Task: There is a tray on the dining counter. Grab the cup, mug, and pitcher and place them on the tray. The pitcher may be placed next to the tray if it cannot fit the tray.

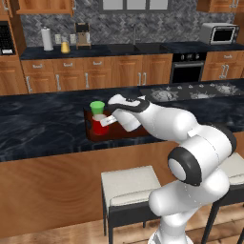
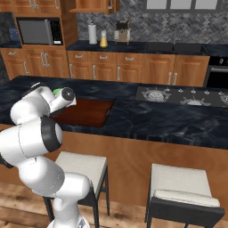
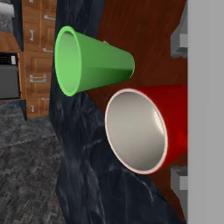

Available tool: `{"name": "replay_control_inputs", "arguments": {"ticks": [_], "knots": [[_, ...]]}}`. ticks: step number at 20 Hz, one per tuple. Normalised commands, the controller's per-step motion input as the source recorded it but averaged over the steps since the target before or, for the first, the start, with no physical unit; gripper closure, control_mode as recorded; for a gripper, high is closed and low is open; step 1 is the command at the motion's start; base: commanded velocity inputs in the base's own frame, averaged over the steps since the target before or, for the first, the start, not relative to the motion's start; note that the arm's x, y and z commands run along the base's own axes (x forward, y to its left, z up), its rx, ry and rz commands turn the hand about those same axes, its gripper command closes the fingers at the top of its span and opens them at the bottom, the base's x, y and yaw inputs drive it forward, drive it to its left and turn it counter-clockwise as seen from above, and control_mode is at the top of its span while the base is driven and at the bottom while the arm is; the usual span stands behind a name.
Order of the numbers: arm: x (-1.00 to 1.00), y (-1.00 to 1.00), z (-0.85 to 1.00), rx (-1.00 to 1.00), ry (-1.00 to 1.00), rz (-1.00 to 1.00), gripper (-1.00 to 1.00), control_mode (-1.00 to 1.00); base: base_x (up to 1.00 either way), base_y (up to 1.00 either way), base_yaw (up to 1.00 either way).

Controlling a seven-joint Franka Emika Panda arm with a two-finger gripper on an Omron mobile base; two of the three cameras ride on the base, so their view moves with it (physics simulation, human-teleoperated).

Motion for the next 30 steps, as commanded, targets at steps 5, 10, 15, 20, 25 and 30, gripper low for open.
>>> {"name": "replay_control_inputs", "arguments": {"ticks": [5,10,15,20,25,30], "knots": [[-0.09,-0.02,0.49,-0.02,0.14,0.00,-1.00,-1.00,0.00,0.00,0.00],[-0.31,-0.11,0.63,-0.07,0.15,-0.01,-1.00,-1.00,0.00,0.00,0.00],[-0.59,-0.27,0.51,-0.08,0.10,-0.05,-1.00,-1.00,0.00,0.00,0.00],[-0.73,-0.38,0.44,-0.09,0.07,-0.02,-1.00,-1.00,0.00,0.00,0.00],[-0.89,-0.43,0.26,-0.11,0.02,-0.07,-1.00,-1.00,0.00,0.00,0.00],[-0.95,-0.52,0.19,-0.11,0.00,-0.14,-1.00,-1.00,0.00,0.00,0.00]]}}
